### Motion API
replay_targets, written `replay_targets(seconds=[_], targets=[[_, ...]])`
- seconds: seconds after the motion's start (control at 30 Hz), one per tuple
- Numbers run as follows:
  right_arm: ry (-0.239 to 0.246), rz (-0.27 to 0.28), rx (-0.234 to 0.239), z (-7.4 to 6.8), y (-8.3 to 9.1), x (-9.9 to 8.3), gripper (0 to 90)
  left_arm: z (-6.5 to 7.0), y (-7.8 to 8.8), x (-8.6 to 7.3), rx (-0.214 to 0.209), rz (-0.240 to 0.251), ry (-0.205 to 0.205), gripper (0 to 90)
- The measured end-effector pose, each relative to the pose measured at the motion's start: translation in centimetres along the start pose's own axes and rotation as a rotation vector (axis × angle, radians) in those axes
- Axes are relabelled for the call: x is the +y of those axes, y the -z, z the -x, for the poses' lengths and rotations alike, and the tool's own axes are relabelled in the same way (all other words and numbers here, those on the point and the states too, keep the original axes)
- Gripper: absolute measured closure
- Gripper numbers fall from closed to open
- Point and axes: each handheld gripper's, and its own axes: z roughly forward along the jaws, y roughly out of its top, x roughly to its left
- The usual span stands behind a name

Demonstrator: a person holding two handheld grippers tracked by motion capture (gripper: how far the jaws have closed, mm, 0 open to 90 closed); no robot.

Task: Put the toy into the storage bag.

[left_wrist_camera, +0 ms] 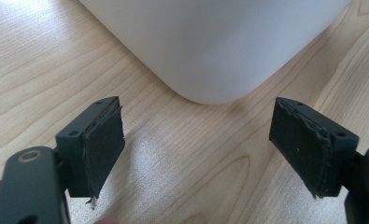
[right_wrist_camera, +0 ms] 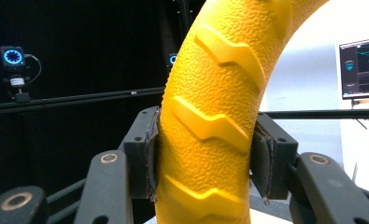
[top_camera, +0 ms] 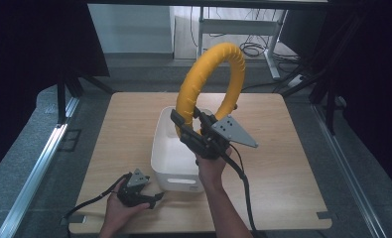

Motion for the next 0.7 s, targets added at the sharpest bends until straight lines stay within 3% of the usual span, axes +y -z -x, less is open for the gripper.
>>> replay_targets(seconds=[0.53,0.7], targets=[[-0.013,-0.034,0.044,-2.0,-1.4,-2.0,50.2,0.0,-0.1,0.0,-0.003,-0.006,-0.001,18.0],[-0.04,-0.041,0.054,-2.5,-1.9,-2.7,50.2,0.0,-0.1,0.0,-0.004,-0.007,-0.002,18.0]])
